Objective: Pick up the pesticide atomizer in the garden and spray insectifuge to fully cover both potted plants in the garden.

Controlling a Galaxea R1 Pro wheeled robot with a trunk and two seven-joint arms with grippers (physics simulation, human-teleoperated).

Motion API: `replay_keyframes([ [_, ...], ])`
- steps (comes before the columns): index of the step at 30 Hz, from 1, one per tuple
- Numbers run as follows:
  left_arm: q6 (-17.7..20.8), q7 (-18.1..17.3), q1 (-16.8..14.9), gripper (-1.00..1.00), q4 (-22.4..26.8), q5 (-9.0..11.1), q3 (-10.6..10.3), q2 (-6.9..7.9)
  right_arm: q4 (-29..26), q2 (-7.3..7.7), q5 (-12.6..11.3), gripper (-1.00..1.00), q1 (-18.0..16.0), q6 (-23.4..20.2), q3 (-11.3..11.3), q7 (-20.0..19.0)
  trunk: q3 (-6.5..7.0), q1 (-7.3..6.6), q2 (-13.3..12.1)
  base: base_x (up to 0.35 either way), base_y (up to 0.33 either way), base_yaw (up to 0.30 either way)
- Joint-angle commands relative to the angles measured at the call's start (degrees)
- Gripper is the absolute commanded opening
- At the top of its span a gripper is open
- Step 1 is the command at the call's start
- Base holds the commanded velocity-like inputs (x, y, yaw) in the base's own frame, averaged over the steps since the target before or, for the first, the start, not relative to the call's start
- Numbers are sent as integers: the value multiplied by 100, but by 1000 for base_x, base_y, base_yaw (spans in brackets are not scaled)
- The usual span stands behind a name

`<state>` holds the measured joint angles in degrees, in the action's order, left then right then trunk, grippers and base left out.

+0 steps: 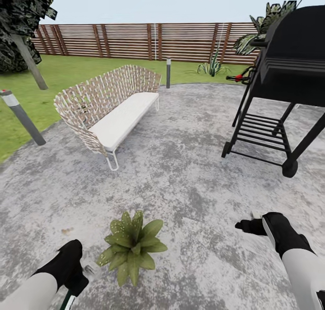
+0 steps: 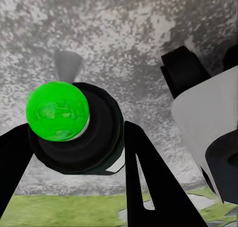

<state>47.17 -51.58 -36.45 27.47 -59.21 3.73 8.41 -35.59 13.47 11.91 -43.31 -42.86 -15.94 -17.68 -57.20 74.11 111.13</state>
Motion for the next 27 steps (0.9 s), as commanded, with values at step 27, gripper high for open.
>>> replay_keyframes([
  [27,38,-54,-3,-100,268,-64,40,-199,-9,-2,66,100,-2,-20,-22,-51,-37,-1,2,92,-73,146],
])
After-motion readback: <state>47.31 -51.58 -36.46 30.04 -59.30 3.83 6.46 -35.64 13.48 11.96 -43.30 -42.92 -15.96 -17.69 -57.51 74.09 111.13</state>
